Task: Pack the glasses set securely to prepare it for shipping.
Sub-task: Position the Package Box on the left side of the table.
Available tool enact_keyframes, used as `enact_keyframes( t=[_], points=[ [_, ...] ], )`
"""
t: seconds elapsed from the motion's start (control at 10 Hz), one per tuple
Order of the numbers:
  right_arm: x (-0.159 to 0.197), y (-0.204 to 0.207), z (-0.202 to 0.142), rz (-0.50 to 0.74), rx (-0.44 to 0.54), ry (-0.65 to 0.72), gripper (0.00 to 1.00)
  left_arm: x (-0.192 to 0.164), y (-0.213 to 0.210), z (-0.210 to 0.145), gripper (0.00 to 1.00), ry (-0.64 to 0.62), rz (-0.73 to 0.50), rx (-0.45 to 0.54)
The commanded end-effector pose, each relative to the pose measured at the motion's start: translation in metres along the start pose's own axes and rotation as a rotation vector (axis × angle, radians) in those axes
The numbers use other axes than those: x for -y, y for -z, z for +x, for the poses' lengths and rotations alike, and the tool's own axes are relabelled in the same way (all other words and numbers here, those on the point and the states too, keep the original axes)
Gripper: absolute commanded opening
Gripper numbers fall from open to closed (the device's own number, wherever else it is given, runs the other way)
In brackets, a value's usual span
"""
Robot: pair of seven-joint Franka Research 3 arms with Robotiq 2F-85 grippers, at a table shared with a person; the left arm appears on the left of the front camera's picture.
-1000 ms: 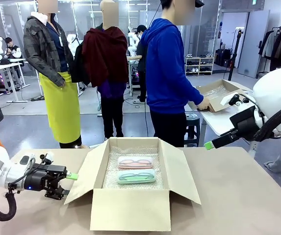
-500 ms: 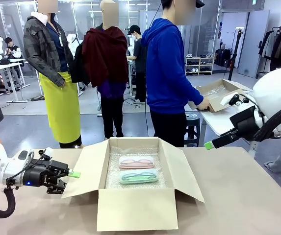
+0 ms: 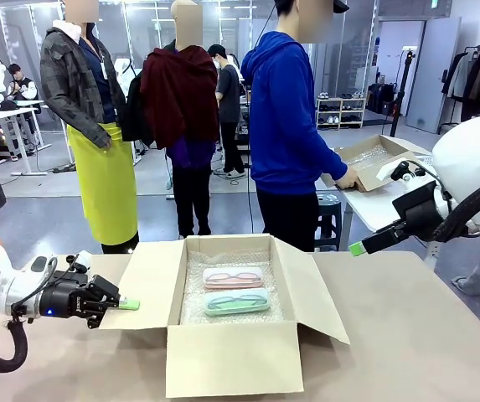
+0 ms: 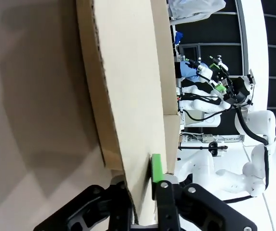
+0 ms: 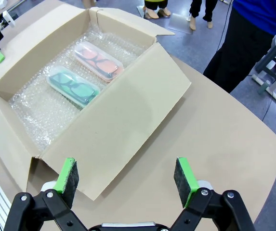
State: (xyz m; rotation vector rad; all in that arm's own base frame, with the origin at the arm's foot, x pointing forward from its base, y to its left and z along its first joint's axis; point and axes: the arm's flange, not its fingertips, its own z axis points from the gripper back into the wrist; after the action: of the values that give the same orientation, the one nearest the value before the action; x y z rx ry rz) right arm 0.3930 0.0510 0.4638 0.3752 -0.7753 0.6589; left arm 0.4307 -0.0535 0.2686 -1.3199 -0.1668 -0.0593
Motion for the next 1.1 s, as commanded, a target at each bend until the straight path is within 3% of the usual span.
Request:
enact_keyframes(
  t=[0.0,0.7,0.8,1.0],
  points=[
    [-0.002,-0.003,0.004,-0.002,-0.010,-0.001,1.00,0.003,0.004,0.000,0.00,-0.008,-0.020,0.012],
    [-0.002,-0.003,0.004,-0.002,-0.010,-0.001,1.00,0.001,0.000,0.000,0.00,0.000,-0.005,-0.001],
    [-0.002,-0.003,0.004,-0.002,-0.010,-0.001,1.00,0.001,0.000,0.000,0.06,-0.005,-0.007,0.002],
    [-0.002,-0.003,0.004,-0.002,-0.010,-0.001,1.00,0.006,-0.036,0.013,0.06,0.017,0.052,-0.101]
  ],
)
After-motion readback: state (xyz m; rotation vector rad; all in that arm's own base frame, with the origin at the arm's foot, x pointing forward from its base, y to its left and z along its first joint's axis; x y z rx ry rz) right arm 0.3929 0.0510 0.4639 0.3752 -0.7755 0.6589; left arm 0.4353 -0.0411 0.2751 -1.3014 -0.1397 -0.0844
